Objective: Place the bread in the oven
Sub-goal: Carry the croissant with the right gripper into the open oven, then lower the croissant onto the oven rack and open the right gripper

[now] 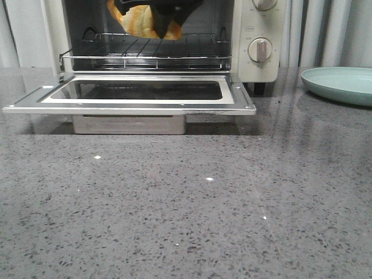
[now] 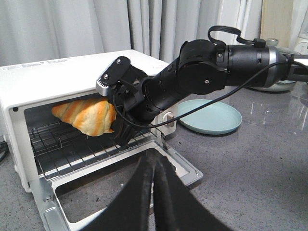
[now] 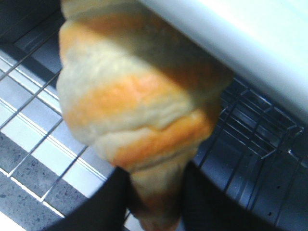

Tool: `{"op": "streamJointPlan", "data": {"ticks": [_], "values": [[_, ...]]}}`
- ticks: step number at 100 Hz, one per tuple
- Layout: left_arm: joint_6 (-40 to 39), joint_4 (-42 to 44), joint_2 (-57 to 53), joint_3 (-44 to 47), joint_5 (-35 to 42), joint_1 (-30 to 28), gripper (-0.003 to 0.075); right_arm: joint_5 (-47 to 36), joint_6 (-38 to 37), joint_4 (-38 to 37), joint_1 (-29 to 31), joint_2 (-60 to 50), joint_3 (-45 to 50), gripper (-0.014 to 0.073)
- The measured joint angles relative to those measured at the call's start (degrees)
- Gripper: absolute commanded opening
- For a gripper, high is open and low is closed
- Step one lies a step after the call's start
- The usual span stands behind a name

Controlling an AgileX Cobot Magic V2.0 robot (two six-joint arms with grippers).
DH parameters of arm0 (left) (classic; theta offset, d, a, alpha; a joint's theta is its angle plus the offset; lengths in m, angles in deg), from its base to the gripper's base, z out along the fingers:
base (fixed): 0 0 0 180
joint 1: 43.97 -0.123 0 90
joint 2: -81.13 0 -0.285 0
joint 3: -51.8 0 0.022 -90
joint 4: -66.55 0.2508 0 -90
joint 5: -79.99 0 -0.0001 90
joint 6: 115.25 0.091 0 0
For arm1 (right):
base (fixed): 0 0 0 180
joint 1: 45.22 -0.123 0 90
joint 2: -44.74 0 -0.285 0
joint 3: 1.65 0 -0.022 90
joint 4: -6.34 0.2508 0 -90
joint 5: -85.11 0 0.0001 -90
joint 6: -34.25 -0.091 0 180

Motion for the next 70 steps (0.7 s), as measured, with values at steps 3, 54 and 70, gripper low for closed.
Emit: {"op": "streamJointPlan", "data": {"ticks": [3,54,70], "values": [[0.0,0.0,0.0,0.0,-0.18,0.0,-0.0021,0.0,-0.27,-0.03,0.02,0.0,0.0,0.0496],[0.51,6.99,-6.89,1.35,-1.97,0.0,-0.0022,8.64,-2.2,-0.45,-4.19,-3.8,0.0,0.0042],[-6.71,16.24,-15.65,6.1,-1.64,0.0,-0.0022,11.93,-2.29,-1.38,-10.65,-8.93,3.69,-0.0056]]}}
